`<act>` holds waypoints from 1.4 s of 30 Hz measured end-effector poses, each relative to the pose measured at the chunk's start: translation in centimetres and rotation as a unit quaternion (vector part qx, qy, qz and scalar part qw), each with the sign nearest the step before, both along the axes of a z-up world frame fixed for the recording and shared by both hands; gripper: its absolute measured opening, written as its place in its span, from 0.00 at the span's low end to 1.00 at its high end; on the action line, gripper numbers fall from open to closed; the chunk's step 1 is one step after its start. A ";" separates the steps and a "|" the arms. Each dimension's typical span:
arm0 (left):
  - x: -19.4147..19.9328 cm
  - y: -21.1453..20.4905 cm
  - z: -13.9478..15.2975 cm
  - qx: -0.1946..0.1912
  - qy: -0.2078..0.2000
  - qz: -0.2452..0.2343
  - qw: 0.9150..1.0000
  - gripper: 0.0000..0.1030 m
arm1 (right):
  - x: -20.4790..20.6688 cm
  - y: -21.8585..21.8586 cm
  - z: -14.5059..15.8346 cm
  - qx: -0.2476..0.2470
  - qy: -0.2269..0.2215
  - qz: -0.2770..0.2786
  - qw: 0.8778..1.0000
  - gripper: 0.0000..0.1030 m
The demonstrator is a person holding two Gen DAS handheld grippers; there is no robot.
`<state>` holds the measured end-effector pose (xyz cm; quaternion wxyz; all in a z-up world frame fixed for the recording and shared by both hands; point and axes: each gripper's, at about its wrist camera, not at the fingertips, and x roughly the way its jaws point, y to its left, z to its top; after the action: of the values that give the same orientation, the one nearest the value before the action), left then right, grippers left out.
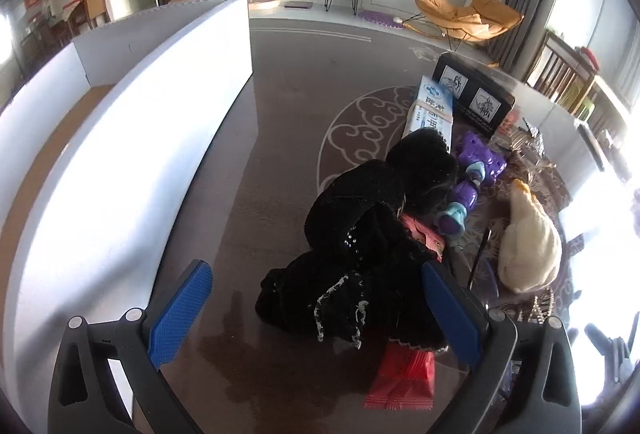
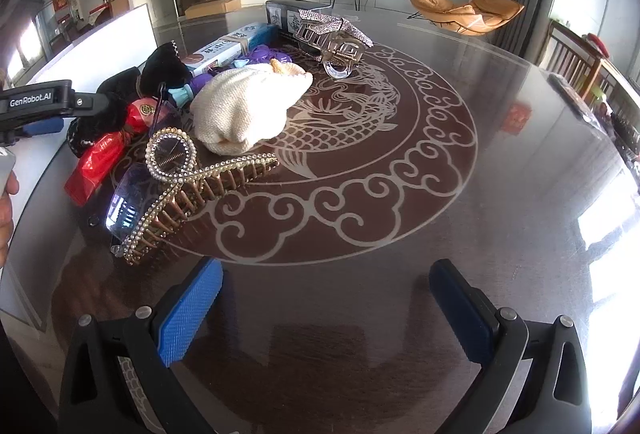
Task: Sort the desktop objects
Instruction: 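Grasp the gold pearl hair clip with the right tool while the left tool grasps the black knit bag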
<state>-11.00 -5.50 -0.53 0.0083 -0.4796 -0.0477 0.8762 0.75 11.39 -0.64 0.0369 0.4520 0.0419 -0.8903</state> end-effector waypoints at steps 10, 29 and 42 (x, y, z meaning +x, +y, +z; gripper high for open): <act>7.8 -2.9 1.5 0.041 -0.041 -0.033 0.998 0.99 | 0.1 -0.3 0.0 0.000 0.001 0.008 1.000 1.00; 7.2 0.3 -3.0 -0.044 -0.019 0.019 0.999 1.00 | -0.1 -0.1 -0.1 -0.006 -0.002 0.010 1.000 1.00; 8.8 -0.8 -3.1 -0.044 0.019 0.004 0.999 1.00 | -4.4 -5.0 2.0 -0.114 0.002 0.062 0.991 0.97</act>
<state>-2.20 -6.33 -3.63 -0.0155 -0.4621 -0.0111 0.8866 -3.65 6.41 1.39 0.1437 0.4395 -0.0322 -0.8861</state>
